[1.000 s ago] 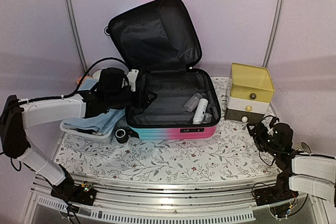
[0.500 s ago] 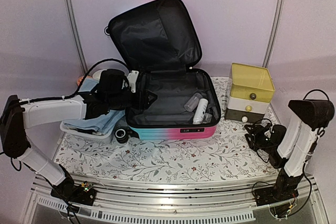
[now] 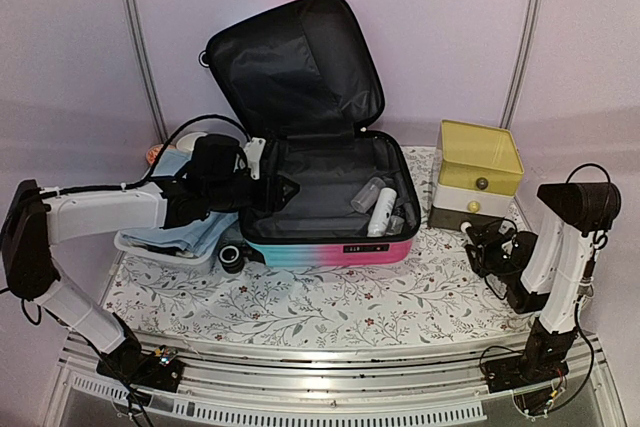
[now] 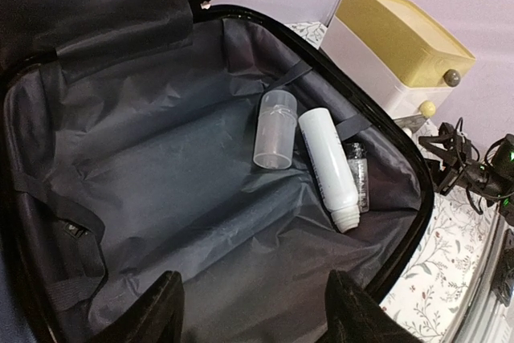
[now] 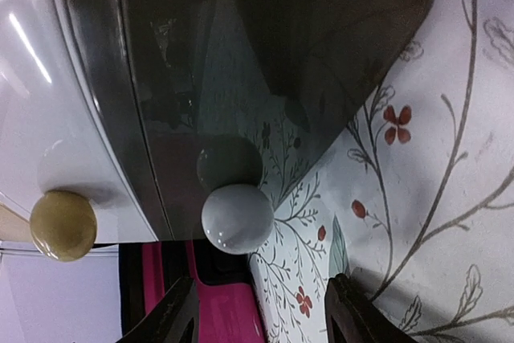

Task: Open, take out, and arrange the luggage
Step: Open the drawer in the storage box.

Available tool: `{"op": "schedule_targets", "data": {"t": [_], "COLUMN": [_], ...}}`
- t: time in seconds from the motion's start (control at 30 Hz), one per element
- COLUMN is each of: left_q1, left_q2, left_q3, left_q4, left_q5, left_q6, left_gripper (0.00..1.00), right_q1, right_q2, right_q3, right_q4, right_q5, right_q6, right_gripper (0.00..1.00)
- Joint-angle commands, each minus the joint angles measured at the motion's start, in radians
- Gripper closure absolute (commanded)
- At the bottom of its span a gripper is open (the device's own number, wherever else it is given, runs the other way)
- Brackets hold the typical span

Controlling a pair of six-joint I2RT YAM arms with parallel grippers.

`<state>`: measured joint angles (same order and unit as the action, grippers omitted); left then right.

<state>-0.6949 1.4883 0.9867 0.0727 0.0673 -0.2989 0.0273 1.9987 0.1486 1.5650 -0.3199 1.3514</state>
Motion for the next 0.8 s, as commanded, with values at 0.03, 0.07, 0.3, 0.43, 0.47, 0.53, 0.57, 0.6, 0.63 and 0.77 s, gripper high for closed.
{"op": "schedule_targets", "data": {"t": [0.03, 0.07, 0.3, 0.43, 0.47, 0.53, 0.57, 0.6, 0.63, 0.77], "left_q1": [-0.015, -0.015, -0.015, -0.015, -0.015, -0.015, -0.015, -0.015, -0.015, -0.015], "left_q2": [0.021, 0.021, 0.021, 0.021, 0.023, 0.023, 0.024, 0.024, 0.024, 0.024], "left_q3": [0.02, 0.02, 0.013, 0.01, 0.01, 0.012, 0.012, 0.013, 0.013, 0.015], "left_q4": [0.006, 0.006, 0.006, 0.006, 0.006, 0.006, 0.006, 0.006, 0.006, 0.006], "left_q5": [0.004, 0.002, -0.002, -0.007, -0.007, -0.006, -0.007, -0.007, -0.007, -0.005], "left_q6": [0.006, 0.006, 0.007, 0.01, 0.009, 0.009, 0.009, 0.009, 0.01, 0.01], "left_gripper": [0.38, 0.38, 0.38, 0.38, 0.38, 0.38, 0.38, 0.38, 0.38, 0.38], "right_q1": [-0.004, -0.003, -0.003, -0.003, -0.003, -0.002, 0.0, 0.002, 0.005, 0.005], "right_q2": [0.027, 0.032, 0.064, 0.069, 0.072, 0.076, 0.077, 0.076, 0.075, 0.089], "right_q3": [0.027, 0.038, 0.109, 0.124, 0.127, 0.13, 0.13, 0.129, 0.129, 0.147], "right_q4": [0.265, 0.264, 0.255, 0.233, 0.236, 0.235, 0.235, 0.236, 0.233, 0.236], "right_q5": [0.099, 0.105, 0.118, 0.122, 0.12, 0.113, 0.113, 0.117, 0.117, 0.096], "right_q6": [0.012, 0.014, 0.038, 0.043, 0.047, 0.053, 0.057, 0.06, 0.062, 0.066], "right_gripper": [0.46, 0.46, 0.49, 0.52, 0.53, 0.54, 0.55, 0.56, 0.58, 0.63]}}
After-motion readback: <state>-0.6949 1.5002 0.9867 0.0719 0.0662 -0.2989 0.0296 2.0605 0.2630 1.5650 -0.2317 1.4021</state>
